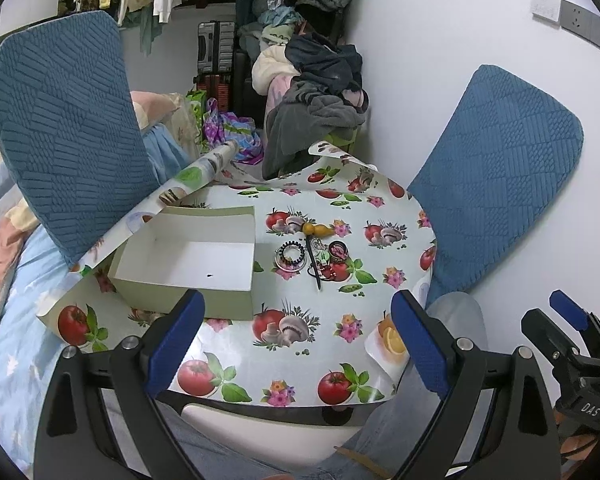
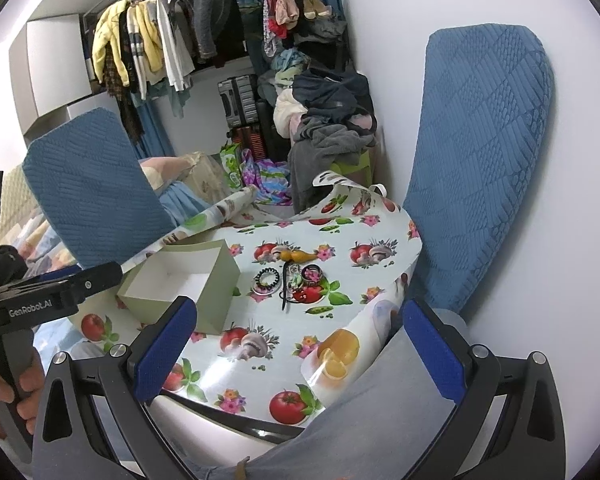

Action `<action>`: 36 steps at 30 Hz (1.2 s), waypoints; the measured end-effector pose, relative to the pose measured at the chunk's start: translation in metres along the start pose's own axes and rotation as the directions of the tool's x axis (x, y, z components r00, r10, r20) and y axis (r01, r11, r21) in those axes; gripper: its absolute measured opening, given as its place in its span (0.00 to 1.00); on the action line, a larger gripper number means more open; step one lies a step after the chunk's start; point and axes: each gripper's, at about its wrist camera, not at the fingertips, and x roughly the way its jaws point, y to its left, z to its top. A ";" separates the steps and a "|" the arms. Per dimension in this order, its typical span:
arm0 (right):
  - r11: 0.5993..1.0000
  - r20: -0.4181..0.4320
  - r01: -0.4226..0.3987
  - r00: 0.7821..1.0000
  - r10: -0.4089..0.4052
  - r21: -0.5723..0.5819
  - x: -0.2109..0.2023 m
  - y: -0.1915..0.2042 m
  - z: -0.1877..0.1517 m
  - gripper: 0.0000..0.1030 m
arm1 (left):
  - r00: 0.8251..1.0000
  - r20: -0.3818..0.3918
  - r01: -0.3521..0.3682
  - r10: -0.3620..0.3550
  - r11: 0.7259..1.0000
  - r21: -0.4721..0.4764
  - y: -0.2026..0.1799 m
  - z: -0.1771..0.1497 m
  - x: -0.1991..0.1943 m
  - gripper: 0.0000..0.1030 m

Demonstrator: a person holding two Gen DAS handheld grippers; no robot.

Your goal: Organize jewelry

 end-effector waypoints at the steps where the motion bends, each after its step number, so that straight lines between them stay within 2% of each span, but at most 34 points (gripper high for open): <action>1: 1.000 -0.001 0.002 1.000 -0.002 0.000 0.000 0.000 0.000 1.00 | 1.000 -0.002 0.001 -0.001 1.000 0.001 -0.001 0.000 0.000 0.92; 36: 1.000 0.004 0.008 1.000 -0.009 0.011 0.001 -0.008 0.005 1.00 | 1.000 0.002 0.005 -0.005 1.000 -0.004 0.001 -0.007 0.006 0.92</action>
